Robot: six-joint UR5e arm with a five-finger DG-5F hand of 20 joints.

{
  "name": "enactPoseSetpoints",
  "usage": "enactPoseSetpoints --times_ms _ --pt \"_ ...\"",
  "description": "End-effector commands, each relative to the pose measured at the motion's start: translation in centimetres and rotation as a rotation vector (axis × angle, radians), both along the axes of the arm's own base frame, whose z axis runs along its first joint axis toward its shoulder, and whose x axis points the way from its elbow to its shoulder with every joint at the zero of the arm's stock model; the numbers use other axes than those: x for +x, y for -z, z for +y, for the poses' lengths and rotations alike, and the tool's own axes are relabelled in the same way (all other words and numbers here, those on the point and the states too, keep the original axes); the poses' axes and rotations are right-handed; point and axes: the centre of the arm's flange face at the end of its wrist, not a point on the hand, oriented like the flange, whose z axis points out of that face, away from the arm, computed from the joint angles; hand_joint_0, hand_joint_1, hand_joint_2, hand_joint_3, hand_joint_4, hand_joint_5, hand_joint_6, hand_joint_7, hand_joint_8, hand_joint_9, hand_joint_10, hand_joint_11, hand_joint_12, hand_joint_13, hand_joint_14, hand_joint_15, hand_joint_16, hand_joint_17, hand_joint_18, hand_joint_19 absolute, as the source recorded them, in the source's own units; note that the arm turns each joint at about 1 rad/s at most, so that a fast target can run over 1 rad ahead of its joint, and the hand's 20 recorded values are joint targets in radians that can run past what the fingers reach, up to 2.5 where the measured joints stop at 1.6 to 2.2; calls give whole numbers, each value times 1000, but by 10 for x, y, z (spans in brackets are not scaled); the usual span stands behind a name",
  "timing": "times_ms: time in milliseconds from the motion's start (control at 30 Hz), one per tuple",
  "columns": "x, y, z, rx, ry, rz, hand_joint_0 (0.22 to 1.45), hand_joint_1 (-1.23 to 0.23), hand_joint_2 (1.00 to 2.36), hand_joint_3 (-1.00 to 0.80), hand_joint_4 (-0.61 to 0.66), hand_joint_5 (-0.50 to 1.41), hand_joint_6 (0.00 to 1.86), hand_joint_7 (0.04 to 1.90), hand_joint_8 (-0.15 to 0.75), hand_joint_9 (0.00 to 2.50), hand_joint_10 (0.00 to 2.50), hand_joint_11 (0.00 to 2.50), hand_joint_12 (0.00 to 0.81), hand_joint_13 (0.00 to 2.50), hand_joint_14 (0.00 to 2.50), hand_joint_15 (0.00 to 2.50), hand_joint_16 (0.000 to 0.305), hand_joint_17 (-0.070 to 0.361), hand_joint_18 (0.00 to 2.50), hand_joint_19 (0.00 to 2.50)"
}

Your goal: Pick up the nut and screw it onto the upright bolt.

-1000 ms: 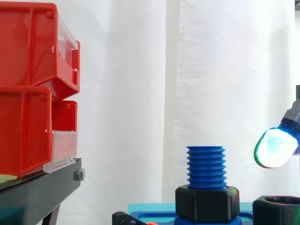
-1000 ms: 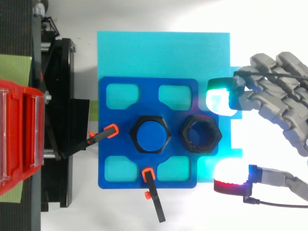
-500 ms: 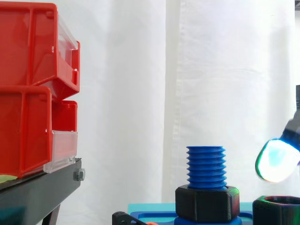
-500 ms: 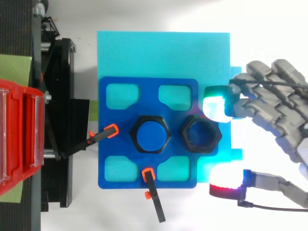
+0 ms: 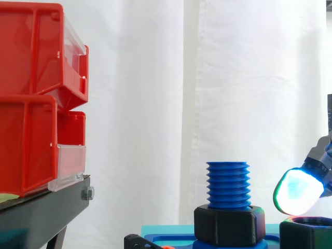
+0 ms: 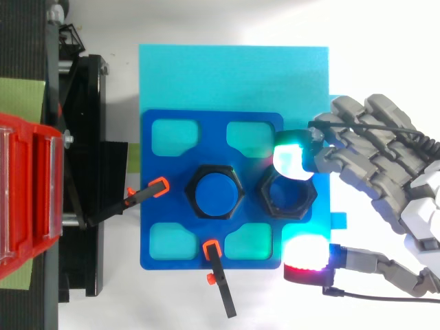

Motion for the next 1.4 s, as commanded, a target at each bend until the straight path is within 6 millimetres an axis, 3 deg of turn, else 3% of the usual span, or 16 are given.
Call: enactPoseSetpoints --times_ms 0,267,1367 --pt "2 -2 1 2 2 -13 504 -775 1000 -500 228 -205 502 786 309 500 0 37 399 308 0 0 56 126 308 11" --pt "8 13 4 -2 0 -18 505 -823 1000 -500 229 -207 502 794 309 495 0 49 399 311 0 0 55 125 320 8" --pt "12 5 2 -19 -3 8 479 -753 1000 -500 225 -209 502 790 313 481 0 42 408 313 0 0 57 129 325 17"
